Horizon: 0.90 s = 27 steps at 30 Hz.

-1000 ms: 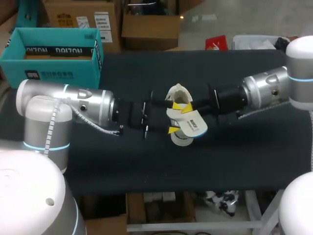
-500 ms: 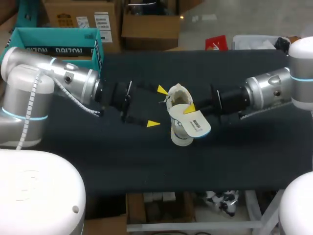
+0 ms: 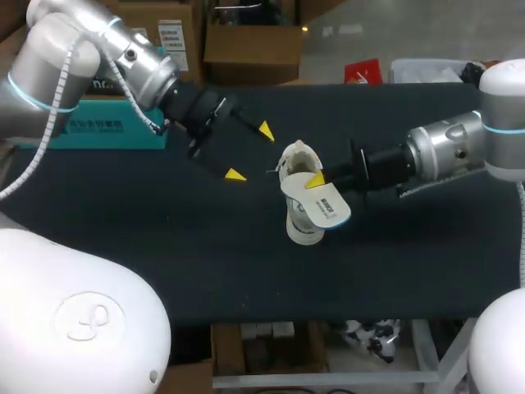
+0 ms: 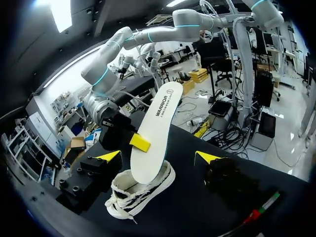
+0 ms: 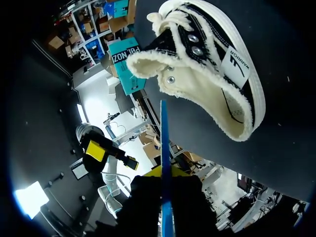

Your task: Open the shoe tongue, take the insole out of the shoe, put the insole back into the shoe, and pack the shoe into the shoebox

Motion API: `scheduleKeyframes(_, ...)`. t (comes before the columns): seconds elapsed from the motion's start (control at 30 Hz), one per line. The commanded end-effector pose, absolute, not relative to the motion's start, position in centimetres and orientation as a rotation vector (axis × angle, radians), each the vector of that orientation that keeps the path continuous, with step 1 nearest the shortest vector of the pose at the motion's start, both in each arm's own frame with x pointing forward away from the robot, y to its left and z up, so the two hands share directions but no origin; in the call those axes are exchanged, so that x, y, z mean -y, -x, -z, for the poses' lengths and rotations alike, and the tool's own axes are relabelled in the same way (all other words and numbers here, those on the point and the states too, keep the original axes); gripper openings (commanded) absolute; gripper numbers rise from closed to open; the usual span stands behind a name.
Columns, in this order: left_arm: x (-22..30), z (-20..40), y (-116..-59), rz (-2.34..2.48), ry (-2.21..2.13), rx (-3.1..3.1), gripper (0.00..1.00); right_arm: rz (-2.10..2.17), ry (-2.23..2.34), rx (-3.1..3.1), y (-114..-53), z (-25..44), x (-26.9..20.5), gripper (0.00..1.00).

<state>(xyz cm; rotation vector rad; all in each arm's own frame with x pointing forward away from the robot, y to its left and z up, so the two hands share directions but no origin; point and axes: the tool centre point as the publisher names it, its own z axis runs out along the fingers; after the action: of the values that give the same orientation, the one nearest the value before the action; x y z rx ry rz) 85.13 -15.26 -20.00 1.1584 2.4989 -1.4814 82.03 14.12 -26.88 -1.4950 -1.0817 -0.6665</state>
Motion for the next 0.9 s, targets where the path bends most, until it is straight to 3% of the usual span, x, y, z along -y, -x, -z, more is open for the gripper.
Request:
scheduleKeyframes(0.03, 15.4, 19.8, -85.5, 1.441, -1.337, -2.607, 1.00, 0.606, 1.528, 1.048, -82.7, 27.3, -13.7, 0.00)
scheduleKeyframes(0.4, 13.5, 20.1, -85.9, 1.345, -1.484, -2.621, 1.00, 0.520, 1.688, 0.810, -81.5, 26.8, -10.3, 0.00)
scheduleKeyframes(0.9, 13.3, 19.2, -89.4, 1.459, -1.616, -2.648, 1.00, 0.371, 1.587, 0.846, -79.0, 27.9, -12.2, 0.00)
